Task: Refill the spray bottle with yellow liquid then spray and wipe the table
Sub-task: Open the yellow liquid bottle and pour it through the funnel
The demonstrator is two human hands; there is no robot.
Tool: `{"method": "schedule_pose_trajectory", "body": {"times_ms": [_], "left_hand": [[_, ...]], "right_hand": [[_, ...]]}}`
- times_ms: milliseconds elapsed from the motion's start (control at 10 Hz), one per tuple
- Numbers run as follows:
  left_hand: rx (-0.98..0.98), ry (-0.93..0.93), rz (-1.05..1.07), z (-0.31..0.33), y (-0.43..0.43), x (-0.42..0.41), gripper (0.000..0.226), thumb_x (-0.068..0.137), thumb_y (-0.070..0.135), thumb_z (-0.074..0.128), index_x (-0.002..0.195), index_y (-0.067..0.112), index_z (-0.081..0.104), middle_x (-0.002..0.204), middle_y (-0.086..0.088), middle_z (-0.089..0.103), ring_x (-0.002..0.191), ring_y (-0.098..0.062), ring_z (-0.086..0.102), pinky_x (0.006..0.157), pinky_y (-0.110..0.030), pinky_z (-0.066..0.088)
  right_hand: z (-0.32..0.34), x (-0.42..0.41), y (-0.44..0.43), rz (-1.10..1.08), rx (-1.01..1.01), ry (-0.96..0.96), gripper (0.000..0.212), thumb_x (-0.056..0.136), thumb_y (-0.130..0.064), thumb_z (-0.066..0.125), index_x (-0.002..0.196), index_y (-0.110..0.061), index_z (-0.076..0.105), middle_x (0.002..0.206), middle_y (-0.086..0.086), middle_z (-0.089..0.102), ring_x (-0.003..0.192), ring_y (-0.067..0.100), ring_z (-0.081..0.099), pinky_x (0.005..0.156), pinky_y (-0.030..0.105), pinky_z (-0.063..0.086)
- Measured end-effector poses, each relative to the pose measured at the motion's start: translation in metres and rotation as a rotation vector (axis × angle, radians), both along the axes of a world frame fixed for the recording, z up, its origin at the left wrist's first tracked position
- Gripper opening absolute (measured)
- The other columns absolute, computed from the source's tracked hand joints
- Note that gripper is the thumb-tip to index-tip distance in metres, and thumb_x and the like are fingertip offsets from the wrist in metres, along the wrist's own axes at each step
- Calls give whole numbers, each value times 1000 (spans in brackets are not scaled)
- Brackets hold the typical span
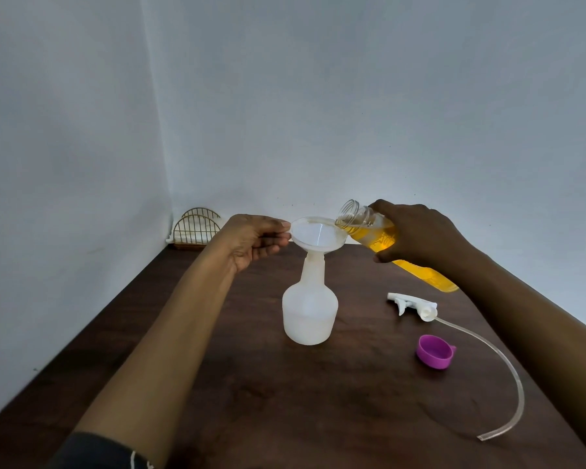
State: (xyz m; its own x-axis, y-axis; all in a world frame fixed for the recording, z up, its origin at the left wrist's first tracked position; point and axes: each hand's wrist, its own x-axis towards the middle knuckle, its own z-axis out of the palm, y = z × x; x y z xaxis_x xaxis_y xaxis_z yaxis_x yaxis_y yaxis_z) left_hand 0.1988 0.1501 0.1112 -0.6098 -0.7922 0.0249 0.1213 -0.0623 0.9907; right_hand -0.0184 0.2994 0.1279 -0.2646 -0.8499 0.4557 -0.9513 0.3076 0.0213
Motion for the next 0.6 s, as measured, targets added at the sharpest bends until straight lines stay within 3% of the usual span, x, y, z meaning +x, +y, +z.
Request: {"method": "schedule_pose_trajectory", "body": {"times_ms": [600], "left_hand": [[10,2,-8,1,1,0,7,84,3,62,79,4,66,54,-1,68,46,-4,64,43,-15,51]], "right_hand": [[5,1,-1,-3,26,28,78,62,-43,80,129,-34,41,111,-3,63,104,24,54,67,29,35]]}}
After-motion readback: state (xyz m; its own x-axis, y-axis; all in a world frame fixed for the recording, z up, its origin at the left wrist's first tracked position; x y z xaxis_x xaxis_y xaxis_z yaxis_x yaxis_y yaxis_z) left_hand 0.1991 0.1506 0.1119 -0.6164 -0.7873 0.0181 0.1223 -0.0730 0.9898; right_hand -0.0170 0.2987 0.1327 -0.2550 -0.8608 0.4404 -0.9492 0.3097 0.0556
